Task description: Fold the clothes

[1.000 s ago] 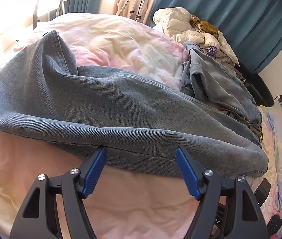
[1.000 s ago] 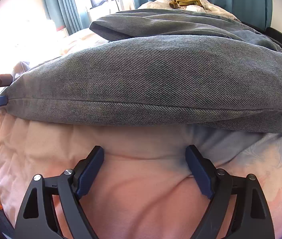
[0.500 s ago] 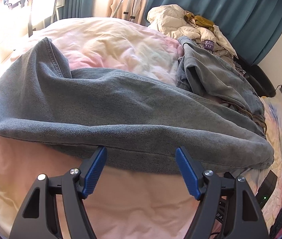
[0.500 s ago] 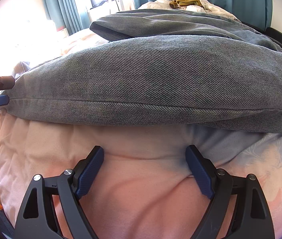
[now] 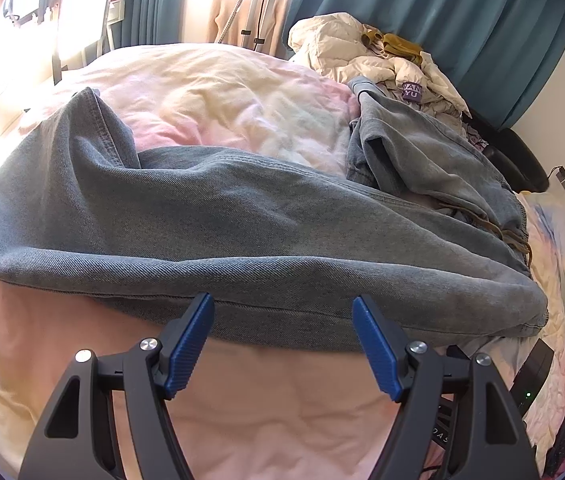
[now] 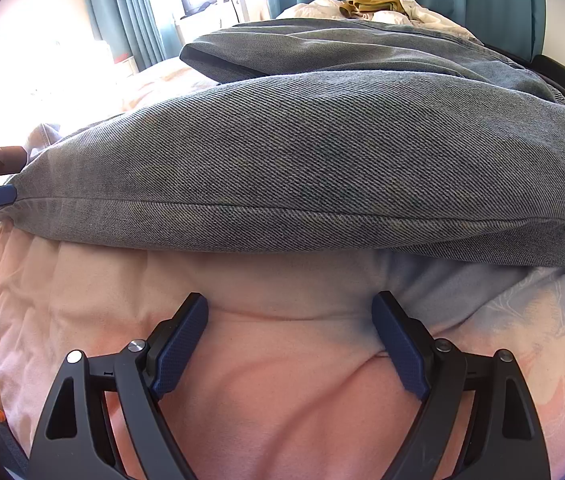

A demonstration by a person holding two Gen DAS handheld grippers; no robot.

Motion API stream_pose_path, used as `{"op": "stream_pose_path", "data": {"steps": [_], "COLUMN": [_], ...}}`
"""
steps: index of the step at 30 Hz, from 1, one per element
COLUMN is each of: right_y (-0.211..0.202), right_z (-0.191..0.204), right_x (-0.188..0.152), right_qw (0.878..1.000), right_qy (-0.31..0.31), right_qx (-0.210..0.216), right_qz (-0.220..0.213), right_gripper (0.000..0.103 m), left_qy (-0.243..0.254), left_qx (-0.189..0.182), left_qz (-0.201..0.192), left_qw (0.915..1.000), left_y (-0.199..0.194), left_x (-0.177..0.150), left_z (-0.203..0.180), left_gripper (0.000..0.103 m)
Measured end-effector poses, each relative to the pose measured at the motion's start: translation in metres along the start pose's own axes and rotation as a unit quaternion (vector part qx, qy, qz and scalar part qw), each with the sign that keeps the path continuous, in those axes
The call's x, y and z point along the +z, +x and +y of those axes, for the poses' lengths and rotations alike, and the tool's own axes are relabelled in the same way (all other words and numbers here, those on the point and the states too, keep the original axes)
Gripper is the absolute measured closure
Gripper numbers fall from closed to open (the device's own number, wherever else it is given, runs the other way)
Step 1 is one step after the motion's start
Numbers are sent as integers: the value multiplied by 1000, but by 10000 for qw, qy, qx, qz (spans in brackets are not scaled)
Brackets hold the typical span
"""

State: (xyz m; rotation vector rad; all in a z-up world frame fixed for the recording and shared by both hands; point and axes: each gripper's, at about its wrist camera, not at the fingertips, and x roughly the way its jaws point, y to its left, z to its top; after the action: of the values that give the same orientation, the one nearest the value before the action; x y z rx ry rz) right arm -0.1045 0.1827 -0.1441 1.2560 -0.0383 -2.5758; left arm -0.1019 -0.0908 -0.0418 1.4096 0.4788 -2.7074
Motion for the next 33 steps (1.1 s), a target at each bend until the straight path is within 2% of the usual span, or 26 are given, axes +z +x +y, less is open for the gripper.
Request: {"op": "stream_pose_path", "data": {"steps": [3, 8, 33], "right_y": [-1, 8, 13], "right_z": [6, 17, 18], "right_x": [-10, -4, -8], "right_qw": [10000, 10000, 10000], "right_qy": [0, -1, 2], "right_qx": [-1, -1, 42], "right_qz": [-4, -1, -60], "right_gripper": [17, 17, 17], "left_qy": [8, -18, 54], "left_qx": [-11, -34, 104], "left_qz": [-3, -17, 177], "left_qw": [10000, 10000, 9998], "left_y": [0, -1, 15], "left_x": [0, 0, -1], "left_z": [-1, 0, -6], "left_gripper": [30, 30, 30]}}
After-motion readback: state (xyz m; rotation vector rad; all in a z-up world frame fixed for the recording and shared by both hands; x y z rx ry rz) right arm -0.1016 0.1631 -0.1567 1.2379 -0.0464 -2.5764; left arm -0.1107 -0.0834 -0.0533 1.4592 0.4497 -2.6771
